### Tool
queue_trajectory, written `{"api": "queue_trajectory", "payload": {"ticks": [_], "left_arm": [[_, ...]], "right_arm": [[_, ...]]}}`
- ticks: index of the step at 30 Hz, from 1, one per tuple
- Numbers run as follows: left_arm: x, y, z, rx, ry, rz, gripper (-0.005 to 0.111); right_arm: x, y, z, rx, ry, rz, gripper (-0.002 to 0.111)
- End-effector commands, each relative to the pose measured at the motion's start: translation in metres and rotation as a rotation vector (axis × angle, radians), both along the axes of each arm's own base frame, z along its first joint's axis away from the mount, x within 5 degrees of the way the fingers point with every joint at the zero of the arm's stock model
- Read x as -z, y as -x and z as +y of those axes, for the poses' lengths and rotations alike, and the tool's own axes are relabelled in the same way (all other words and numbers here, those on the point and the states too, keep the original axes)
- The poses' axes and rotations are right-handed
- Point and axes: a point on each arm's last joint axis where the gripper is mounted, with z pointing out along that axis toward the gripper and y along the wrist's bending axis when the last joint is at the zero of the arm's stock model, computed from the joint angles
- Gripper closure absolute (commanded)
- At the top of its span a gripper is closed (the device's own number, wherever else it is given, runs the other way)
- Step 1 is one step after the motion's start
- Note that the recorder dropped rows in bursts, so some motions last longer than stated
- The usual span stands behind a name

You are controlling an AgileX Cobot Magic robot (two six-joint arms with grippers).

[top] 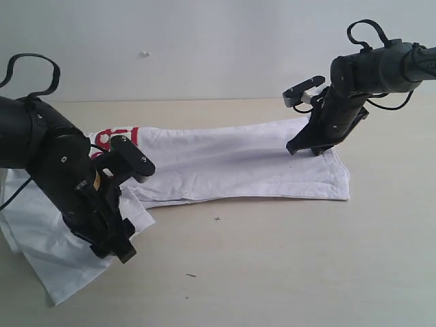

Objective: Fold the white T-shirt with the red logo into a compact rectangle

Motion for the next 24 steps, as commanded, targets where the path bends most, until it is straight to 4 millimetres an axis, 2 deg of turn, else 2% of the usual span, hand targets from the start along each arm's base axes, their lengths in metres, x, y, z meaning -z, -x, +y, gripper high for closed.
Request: {"api": "queue_trajectory", "payload": {"ticks": [1, 4, 7, 8, 9, 10, 11, 13, 14, 17, 20, 24], "left_arm": [[-0.001, 0.005, -0.008, -0.013, 0.027, -0.014, 0.036], [0.004, 0.010, -0.018, 0.022, 0.026, -0.009, 0.036], [0.021, 0.005, -0.012, 0.019, -0.041, 0.009, 0.037], [0.030, 0.002, -0.006, 0.000, -0.099, 0.006, 0.041], [0.032, 0.000, -0.003, -0.005, -0.119, -0.001, 0.046], [0.032, -0.002, -0.003, -0.004, -0.133, -0.015, 0.062], [0.030, -0.002, -0.002, -0.004, -0.135, -0.018, 0.069], [0.015, -0.007, -0.004, -0.014, -0.147, -0.036, 0.103], [0.010, -0.008, -0.004, -0.015, -0.150, -0.042, 0.106], [-0.018, -0.012, -0.004, 0.073, -0.171, -0.085, 0.106], [-0.046, -0.023, -0.002, 0.301, -0.273, -0.219, 0.106], [-0.058, -0.040, -0.002, 0.549, -0.455, -0.404, 0.107]], "right_arm": [[0.021, 0.013, -0.005, 0.012, 0.009, 0.145, 0.108], [0.021, 0.013, -0.005, 0.012, 0.009, 0.145, 0.108], [0.021, 0.013, -0.005, 0.013, 0.010, 0.146, 0.108], [0.021, 0.013, -0.005, 0.013, 0.010, 0.148, 0.108], [0.021, 0.013, -0.005, 0.013, 0.010, 0.148, 0.108], [0.021, 0.013, -0.005, 0.013, 0.010, 0.148, 0.108], [0.021, 0.013, -0.005, 0.013, 0.010, 0.145, 0.108], [0.021, 0.013, -0.005, 0.013, 0.010, 0.145, 0.108], [0.021, 0.013, -0.005, 0.013, 0.010, 0.145, 0.108], [0.021, 0.013, -0.005, 0.013, 0.010, 0.145, 0.108], [0.021, 0.013, -0.005, 0.013, 0.010, 0.145, 0.108], [0.021, 0.013, -0.005, 0.013, 0.010, 0.145, 0.108]]}}
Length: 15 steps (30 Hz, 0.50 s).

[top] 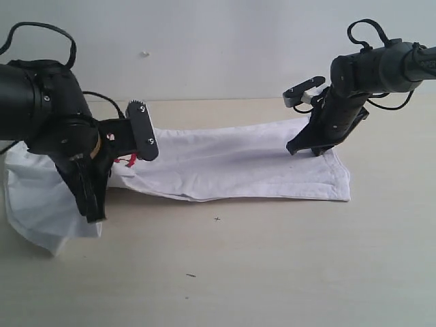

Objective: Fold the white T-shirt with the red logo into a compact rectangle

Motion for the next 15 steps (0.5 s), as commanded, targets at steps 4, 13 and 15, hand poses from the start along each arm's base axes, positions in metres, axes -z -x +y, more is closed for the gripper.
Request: {"api": "queue_trajectory", "payload": {"ticks": [4, 13, 15], "left_arm": [[-0.012, -0.027, -0.009, 0.459, -0.266, -0.259, 0.107], [0.028, -0.053, -0.013, 0.811, -0.474, -0.290, 0.099], [0.035, -0.062, -0.004, 0.769, -0.463, -0.274, 0.090]], "right_arm": [[0.021, 0.012, -0.005, 0.001, 0.013, 0.136, 0.108], [0.021, 0.012, -0.005, -0.016, 0.017, 0.130, 0.108], [0.021, 0.012, -0.005, -0.017, 0.019, 0.130, 0.108]]}}
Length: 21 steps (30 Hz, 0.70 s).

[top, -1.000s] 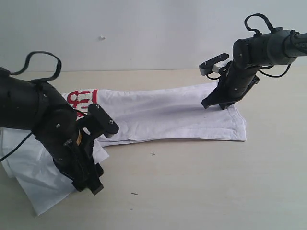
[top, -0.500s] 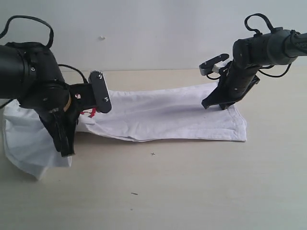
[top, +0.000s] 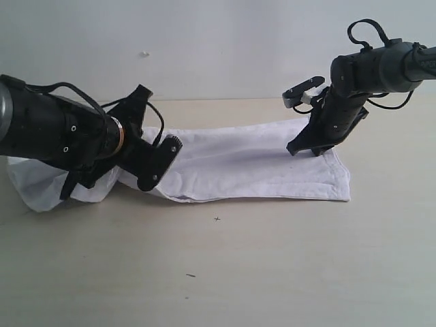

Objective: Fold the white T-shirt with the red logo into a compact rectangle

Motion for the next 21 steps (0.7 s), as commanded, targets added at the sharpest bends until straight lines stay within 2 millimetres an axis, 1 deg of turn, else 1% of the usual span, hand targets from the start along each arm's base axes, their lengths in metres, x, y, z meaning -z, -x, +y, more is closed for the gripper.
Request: {"api": "queue_trajectory", "payload": {"ticks": [1, 2, 5, 6, 7, 9, 11, 14, 17, 21], "left_arm": [[0.013, -0.020, 0.014, -0.037, 0.003, 0.001, 0.084], [0.013, -0.024, 0.017, -0.052, 0.017, 0.000, 0.078], [0.009, -0.038, 0.024, -0.073, 0.067, -0.010, 0.055], [0.006, -0.042, 0.025, -0.082, 0.100, -0.015, 0.051], [0.003, -0.045, 0.025, -0.099, 0.153, -0.020, 0.049], [-0.005, -0.053, 0.026, -0.137, 0.241, -0.040, 0.050], [-0.011, -0.058, 0.027, -0.177, 0.296, -0.063, 0.050], [-0.024, -0.069, 0.033, -0.279, 0.402, -0.117, 0.050], [-0.035, -0.075, 0.040, -0.431, 0.531, -0.187, 0.050], [-0.040, -0.074, 0.052, -0.685, 0.696, -0.290, 0.052]], "right_arm": [[0.021, 0.012, -0.005, 0.003, 0.015, 0.129, 0.108], [0.021, 0.012, -0.005, 0.003, 0.015, 0.129, 0.108], [0.021, 0.012, -0.005, 0.003, 0.015, 0.129, 0.108], [0.021, 0.012, -0.005, 0.003, 0.015, 0.129, 0.108], [0.021, 0.012, -0.005, -0.003, 0.016, 0.129, 0.108], [0.021, 0.012, -0.005, -0.006, 0.017, 0.129, 0.108], [0.021, 0.012, -0.005, -0.006, 0.017, 0.129, 0.108], [0.021, 0.012, -0.005, -0.006, 0.017, 0.129, 0.108], [0.021, 0.012, -0.005, -0.006, 0.017, 0.129, 0.108], [0.021, 0.012, -0.005, -0.006, 0.017, 0.129, 0.108]]}}
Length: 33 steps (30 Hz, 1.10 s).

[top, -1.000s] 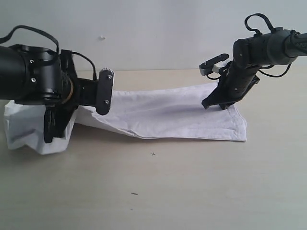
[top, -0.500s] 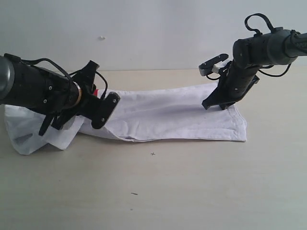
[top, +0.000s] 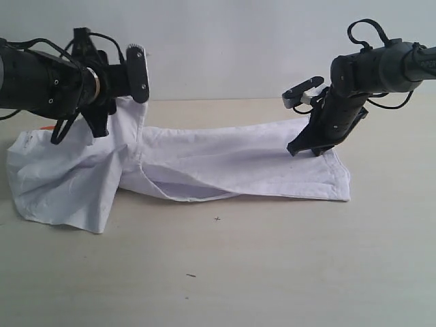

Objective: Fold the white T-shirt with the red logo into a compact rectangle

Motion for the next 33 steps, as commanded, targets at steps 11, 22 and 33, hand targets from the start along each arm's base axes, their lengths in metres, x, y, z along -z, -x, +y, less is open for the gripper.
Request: {"api": "queue_trajectory", "payload": {"ticks": [11, 22, 33], "left_arm": [[-0.005, 0.006, 0.015, -0.364, 0.312, 0.017, 0.060], [0.003, 0.022, -0.012, -0.143, 0.458, 0.332, 0.057], [0.018, 0.036, 0.018, -0.348, 0.301, 0.546, 0.059]], "right_arm": [[0.021, 0.012, -0.004, 0.017, -0.006, 0.132, 0.108], [0.021, 0.012, -0.004, 0.010, -0.004, 0.130, 0.108], [0.021, 0.013, -0.004, 0.012, -0.004, 0.145, 0.108]]}}
